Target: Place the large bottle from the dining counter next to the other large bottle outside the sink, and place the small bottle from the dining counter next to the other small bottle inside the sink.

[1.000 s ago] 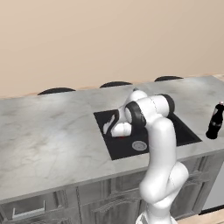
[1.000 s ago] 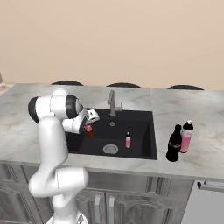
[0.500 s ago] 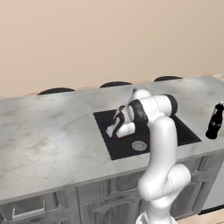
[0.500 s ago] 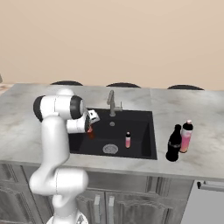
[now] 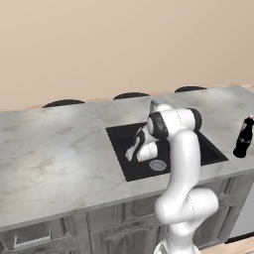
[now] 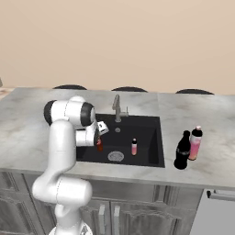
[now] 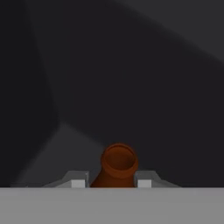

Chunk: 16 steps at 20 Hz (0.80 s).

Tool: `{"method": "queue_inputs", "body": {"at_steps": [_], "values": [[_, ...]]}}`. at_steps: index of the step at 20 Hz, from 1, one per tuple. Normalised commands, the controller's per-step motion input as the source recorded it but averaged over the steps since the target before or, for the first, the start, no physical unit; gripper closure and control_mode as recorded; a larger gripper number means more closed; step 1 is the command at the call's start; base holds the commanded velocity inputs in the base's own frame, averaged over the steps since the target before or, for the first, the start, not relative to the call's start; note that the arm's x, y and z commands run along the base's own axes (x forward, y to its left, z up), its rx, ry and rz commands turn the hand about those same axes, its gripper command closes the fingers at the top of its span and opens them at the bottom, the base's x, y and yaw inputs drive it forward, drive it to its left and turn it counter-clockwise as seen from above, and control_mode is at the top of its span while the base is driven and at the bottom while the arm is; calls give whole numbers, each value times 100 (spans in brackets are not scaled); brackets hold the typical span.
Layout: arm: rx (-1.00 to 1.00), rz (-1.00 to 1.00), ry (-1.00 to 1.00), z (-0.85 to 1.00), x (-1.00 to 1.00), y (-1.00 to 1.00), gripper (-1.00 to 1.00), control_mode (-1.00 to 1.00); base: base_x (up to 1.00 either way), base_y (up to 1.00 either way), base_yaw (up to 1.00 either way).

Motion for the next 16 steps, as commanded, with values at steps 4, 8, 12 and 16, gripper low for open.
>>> {"method": "queue_inputs", "body": {"at_steps": [4, 8, 12, 16], "values": [[0, 2, -3, -20, 0, -31, 100, -100, 0, 0, 0], [0, 2, -4, -16, 0, -31, 100, -100, 0, 0, 0], [2, 2, -5, -14, 0, -27, 100, -100, 0, 0, 0], [6, 4, -6, -5, 0, -11, 100, -100, 0, 0, 0]]}}
